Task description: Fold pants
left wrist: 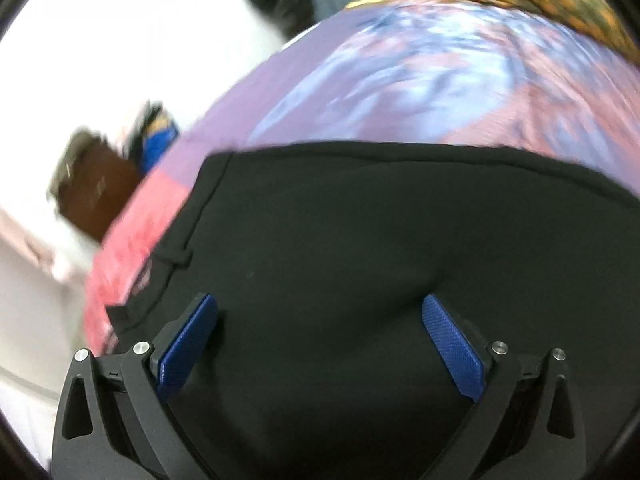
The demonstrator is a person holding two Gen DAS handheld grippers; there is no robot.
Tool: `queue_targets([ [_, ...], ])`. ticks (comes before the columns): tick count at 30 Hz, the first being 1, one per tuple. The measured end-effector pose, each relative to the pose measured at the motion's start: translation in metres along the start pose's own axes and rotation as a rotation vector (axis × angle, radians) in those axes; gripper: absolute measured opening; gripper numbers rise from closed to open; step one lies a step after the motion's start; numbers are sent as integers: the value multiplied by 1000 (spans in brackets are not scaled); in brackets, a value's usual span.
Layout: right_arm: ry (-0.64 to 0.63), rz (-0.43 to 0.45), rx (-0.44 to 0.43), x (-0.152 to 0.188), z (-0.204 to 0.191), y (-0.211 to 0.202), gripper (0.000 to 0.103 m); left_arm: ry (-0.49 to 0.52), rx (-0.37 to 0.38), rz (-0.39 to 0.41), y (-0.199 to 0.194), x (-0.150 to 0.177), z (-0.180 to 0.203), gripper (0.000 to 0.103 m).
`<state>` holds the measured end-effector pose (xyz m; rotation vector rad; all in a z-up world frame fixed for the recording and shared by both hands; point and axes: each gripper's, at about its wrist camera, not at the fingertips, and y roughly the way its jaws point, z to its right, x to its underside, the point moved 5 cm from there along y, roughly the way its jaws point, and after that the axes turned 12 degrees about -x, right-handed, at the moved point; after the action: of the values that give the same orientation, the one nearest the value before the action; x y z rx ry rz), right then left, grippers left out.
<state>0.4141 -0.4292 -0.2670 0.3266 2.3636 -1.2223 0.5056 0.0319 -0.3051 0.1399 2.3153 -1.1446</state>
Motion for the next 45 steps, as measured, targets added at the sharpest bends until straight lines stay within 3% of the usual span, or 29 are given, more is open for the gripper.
queue_targets([
  [2, 0, -29, 41, 1, 3, 18, 52, -7, 17, -26, 6, -4, -4, 103],
  [4, -23, 7, 58, -4, 15, 8, 50, 16, 24, -22, 2, -4, -7, 103],
  [6, 0, 21, 144, -10, 41, 1, 51, 35, 39, -9, -3, 2, -18, 103],
  [10, 144, 28, 320, 10, 108, -66, 52, 43, 149, 21, -31, 27, -42, 102],
  [13, 112, 6, 306, 46, 109, -124, 52, 61, 275, 74, -74, 59, -58, 102],
  [17, 65, -180, 198, 144, 78, -176, 57, 203, 377, 59, -100, 117, -50, 102],
  [19, 105, -244, 212, 193, 83, -190, 58, 274, 350, 27, -95, 152, -46, 103],
  [21, 185, -235, 247, 231, 103, -210, 58, 202, 360, 11, -87, 168, -67, 103],
  [23, 234, -146, 241, 248, 117, -237, 58, 166, 323, -42, -75, 172, -89, 103],
  [26, 303, -149, 370, 262, 138, -265, 58, 110, 285, -106, -63, 164, -111, 103],
  [28, 307, -155, 399, 256, 140, -269, 58, 99, 274, -72, -70, 146, -114, 102],
  [31, 243, -126, 389, 214, 131, -260, 58, 103, 306, 50, -92, 103, -92, 102],
  [34, 204, -49, 319, 145, 125, -230, 58, 81, 360, 143, -109, 52, -57, 102],
  [36, 199, -23, 276, 108, 119, -204, 58, 100, 335, 173, -103, 25, -32, 102],
  [39, 226, 8, 259, 50, 135, -169, 58, 101, 263, 115, -66, 4, -8, 102],
  [42, 243, 33, 351, 6, 177, -162, 58, 87, 176, 4, -13, 13, -7, 103],
  [45, 297, 49, 461, -27, 232, -161, 58, -33, 307, 31, 3, 25, -15, 103],
])
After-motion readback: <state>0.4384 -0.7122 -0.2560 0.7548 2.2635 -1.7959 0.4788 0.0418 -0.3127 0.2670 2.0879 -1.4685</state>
